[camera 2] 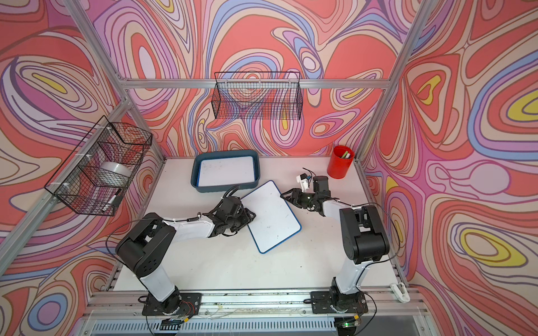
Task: Put the whiteboard into the storage box
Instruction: Pick up the whiteboard at the center of the board.
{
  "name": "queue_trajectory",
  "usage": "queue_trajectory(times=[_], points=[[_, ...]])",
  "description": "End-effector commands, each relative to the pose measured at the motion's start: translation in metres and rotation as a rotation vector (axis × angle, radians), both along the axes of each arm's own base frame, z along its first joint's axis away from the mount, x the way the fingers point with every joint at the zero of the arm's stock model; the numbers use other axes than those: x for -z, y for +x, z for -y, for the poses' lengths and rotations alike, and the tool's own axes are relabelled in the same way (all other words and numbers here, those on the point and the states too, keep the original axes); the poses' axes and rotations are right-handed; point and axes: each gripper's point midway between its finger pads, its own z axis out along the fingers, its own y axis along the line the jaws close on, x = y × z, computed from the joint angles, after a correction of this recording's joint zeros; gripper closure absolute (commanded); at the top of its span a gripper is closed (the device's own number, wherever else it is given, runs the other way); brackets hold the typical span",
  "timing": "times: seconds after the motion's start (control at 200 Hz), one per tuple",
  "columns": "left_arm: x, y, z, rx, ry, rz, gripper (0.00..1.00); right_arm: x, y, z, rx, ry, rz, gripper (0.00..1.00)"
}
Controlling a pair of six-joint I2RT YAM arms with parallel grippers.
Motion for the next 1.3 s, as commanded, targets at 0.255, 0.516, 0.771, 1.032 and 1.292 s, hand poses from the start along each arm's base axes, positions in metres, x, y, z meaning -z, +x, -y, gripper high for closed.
queue_trajectory(times=[0.255,0.516,0.771,1.032,1.292], points=[[0.014,-0.051,0.06,0.223,-0.215,-0.182,0.41,0.015,-0.097,-0.063,-0.325,0.244,-0.329,0.51],[0.005,-0.049,0.075,0.232,-0.266,-0.172,0.41,0.017,-0.095,-0.066,-0.309,0.268,-0.327,0.51],[0.001,-0.046,0.081,0.233,-0.279,-0.16,0.41,0.02,-0.092,-0.066,-0.278,0.3,-0.333,0.51],[0.003,-0.043,0.081,0.227,-0.265,-0.153,0.4,0.021,-0.085,-0.062,-0.194,0.257,-0.321,0.52],[0.005,-0.039,0.084,0.225,-0.266,-0.148,0.41,0.011,-0.076,-0.051,-0.046,0.194,-0.266,0.52]])
